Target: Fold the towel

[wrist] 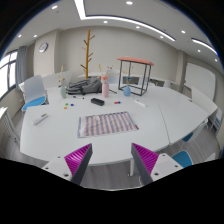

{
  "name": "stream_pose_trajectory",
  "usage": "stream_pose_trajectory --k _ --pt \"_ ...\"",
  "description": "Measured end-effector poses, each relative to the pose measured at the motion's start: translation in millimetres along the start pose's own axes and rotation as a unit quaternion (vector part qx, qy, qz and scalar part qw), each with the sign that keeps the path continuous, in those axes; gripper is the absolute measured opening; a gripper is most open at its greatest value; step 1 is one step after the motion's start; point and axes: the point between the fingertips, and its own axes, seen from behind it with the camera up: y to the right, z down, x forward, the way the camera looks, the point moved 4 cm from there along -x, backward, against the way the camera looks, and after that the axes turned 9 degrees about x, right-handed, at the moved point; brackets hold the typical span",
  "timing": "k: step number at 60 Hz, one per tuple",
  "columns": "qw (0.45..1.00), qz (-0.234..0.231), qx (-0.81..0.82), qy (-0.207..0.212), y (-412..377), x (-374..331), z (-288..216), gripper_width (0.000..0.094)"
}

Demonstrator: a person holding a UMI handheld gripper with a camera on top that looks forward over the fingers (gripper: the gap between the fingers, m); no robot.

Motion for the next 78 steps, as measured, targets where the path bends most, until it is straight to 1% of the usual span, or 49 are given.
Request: stream_pose_trajectory --k 7,14,30,35,41,48,50,56,65,70,75,78 --pt "1.0 -0.016 -0.011 -0.001 -24 4 -2 0.0853" --pt "0.999 -0.034 -0.028 -0.004 -77 31 -4 0.0852" --pt "0.995 -0.081 -0.057 -0.019 -157 79 5 0.0853" --pt "0.994 -0.077 -0.069 -0.024 -166 104 10 0.0852" --pt "0.995 -0.052 -0.084 -0.023 -170 142 13 0.0851" --pt "0.996 -0.045 -0.077 -0.028 -177 192 17 0.0845" --pt "0.996 -0.046 -0.075 -0.032 -180 205 17 0.0839" --pt "0.995 -0.058 -0.076 -0.024 -192 244 7 0.0832" --pt "0.994 -0.065 -0.084 -0.03 -200 296 9 0.083" --pt "0.993 -0.067 -0.085 -0.037 -200 315 12 0.083" --pt "0.994 -0.067 -0.073 -0.052 -197 328 21 0.0823" --pt "0.995 -0.07 -0.062 -0.043 -197 330 19 0.079"
